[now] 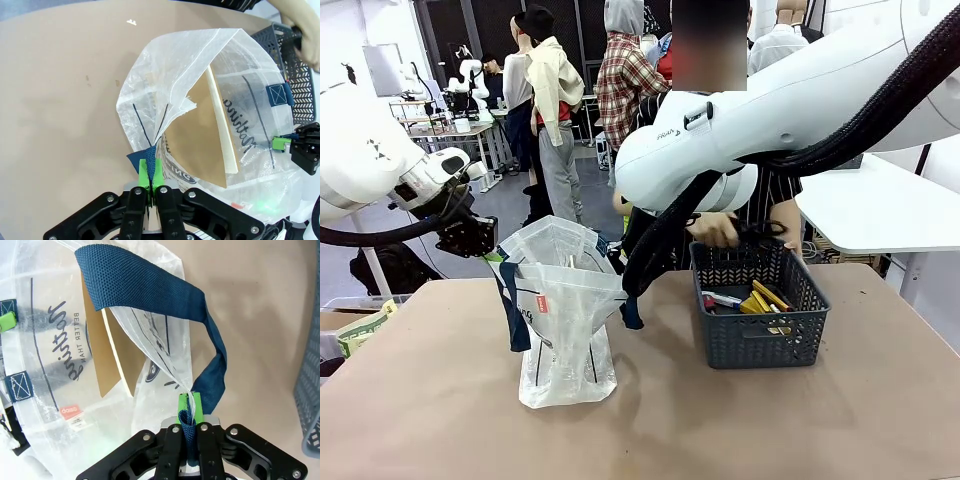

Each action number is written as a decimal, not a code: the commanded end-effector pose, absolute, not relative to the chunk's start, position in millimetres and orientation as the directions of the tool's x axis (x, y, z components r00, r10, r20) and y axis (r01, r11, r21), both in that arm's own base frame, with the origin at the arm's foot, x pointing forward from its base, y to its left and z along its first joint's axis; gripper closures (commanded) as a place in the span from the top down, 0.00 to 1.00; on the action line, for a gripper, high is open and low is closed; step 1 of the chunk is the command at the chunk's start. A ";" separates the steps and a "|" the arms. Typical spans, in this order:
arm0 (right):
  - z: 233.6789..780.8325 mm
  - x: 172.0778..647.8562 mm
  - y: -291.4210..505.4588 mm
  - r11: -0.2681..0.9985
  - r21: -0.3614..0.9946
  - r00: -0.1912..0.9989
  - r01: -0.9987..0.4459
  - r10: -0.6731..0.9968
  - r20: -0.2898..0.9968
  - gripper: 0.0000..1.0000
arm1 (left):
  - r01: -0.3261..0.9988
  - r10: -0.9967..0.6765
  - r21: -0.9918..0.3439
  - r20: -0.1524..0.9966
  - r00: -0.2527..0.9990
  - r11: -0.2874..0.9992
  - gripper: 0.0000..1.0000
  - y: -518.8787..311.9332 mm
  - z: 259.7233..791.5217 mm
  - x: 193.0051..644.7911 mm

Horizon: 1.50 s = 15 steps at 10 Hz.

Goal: Transfer purchased items from the store into the shopping bag.
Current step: Move the Reusable shopping bag to the right side of the table.

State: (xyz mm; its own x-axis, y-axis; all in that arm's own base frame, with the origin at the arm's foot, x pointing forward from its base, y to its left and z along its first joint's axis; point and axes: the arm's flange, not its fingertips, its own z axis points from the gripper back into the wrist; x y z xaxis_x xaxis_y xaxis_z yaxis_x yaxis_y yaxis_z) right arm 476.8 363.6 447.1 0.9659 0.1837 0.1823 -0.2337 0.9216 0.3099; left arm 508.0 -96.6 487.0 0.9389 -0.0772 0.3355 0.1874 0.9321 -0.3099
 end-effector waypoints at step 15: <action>446.4 476.7 359.7 0.911 0.330 0.964 -0.248 0.198 0.177 0.00 | 0.186 -0.075 -0.306 0.342 0.937 0.934 0.00 -95.2 489.1 506.2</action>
State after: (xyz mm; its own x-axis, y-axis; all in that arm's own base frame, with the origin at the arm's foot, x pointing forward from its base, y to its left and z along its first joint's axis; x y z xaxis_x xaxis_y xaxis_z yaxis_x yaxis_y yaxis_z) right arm 476.7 363.6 447.1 0.9659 0.1838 0.1822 -0.2338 0.9216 0.3099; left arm 508.1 -96.6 487.0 0.9389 -0.0772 0.3355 0.1873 0.9321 -0.3098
